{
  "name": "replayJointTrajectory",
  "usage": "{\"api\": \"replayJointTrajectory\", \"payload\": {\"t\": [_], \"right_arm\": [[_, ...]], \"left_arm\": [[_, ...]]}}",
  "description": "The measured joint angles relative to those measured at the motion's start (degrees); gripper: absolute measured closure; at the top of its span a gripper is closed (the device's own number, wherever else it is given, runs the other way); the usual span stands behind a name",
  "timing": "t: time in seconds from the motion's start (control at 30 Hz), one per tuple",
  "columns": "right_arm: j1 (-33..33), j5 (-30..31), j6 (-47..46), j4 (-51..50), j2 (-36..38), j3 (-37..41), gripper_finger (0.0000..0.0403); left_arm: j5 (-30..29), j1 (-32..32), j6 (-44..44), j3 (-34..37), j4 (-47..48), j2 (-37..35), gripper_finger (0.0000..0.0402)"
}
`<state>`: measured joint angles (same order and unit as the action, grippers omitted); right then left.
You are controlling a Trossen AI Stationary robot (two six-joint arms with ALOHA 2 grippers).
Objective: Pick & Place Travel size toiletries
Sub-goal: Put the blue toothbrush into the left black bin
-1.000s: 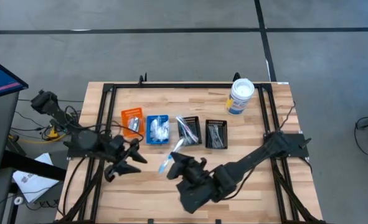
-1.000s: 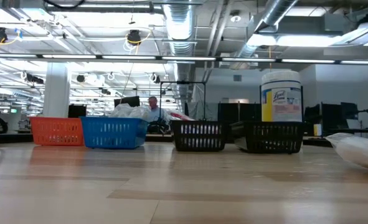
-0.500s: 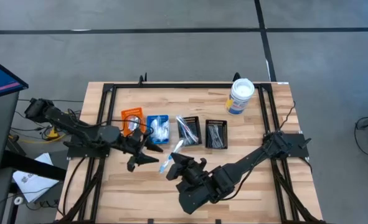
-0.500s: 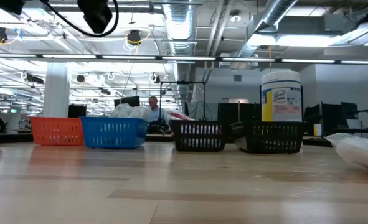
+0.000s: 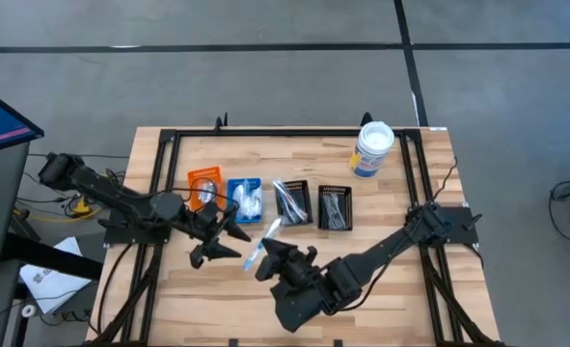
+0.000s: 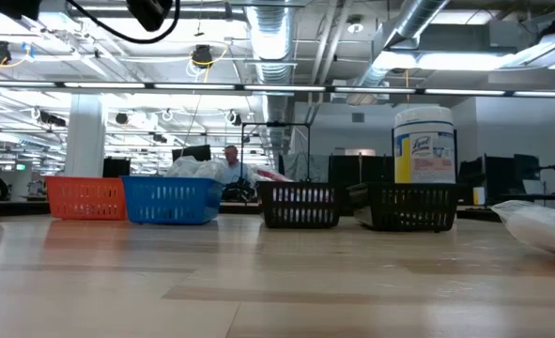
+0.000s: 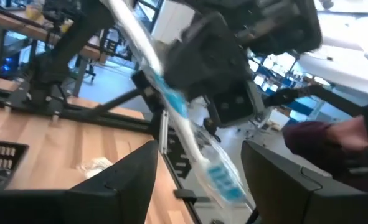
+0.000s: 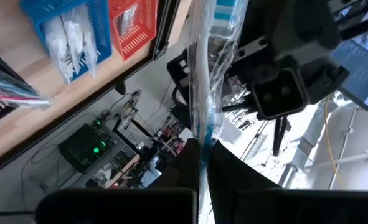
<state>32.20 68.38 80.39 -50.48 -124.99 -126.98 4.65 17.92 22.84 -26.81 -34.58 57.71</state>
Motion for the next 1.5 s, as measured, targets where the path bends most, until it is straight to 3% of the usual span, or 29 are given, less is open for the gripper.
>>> {"api": "replayJointTrajectory", "payload": {"t": [0.27,0.43,0.77,1.13,1.27,1.43,1.5], "right_arm": [[-0.8,0.0,0.5,1.0,0.0,0.0,0.0399],[-1.6,-0.1,0.4,1.1,0.0,0.0,0.0399],[-2.9,-0.2,0.6,1.5,0.0,0.0,0.0397],[-2.6,-0.2,0.2,1.2,0.0,0.1,0.0397],[-2.6,-0.2,0.1,1.2,0.0,0.1,0.0396],[-2.6,-0.1,-2.5,1.1,0.0,0.1,0.0383],[-2.6,0.1,-4.0,1.4,0.0,0.1,0.0370]], "left_arm": [[5.7,-5.0,1.7,-0.2,-4.4,2.9,0.0189],[13.8,-7.2,3.0,-1.6,-5.7,4.6,0.0196],[13.4,-8.0,3.1,-5.2,-6.1,10.4,0.0221],[13.3,-10.0,3.6,-5.2,-6.3,12.1,0.0249],[13.8,-10.0,4.6,-5.2,-6.4,12.1,0.0281],[14.5,-10.0,5.3,-5.1,-6.2,12.1,0.0380],[14.8,-10.0,5.1,-5.1,-6.2,12.2,0.0386]]}}
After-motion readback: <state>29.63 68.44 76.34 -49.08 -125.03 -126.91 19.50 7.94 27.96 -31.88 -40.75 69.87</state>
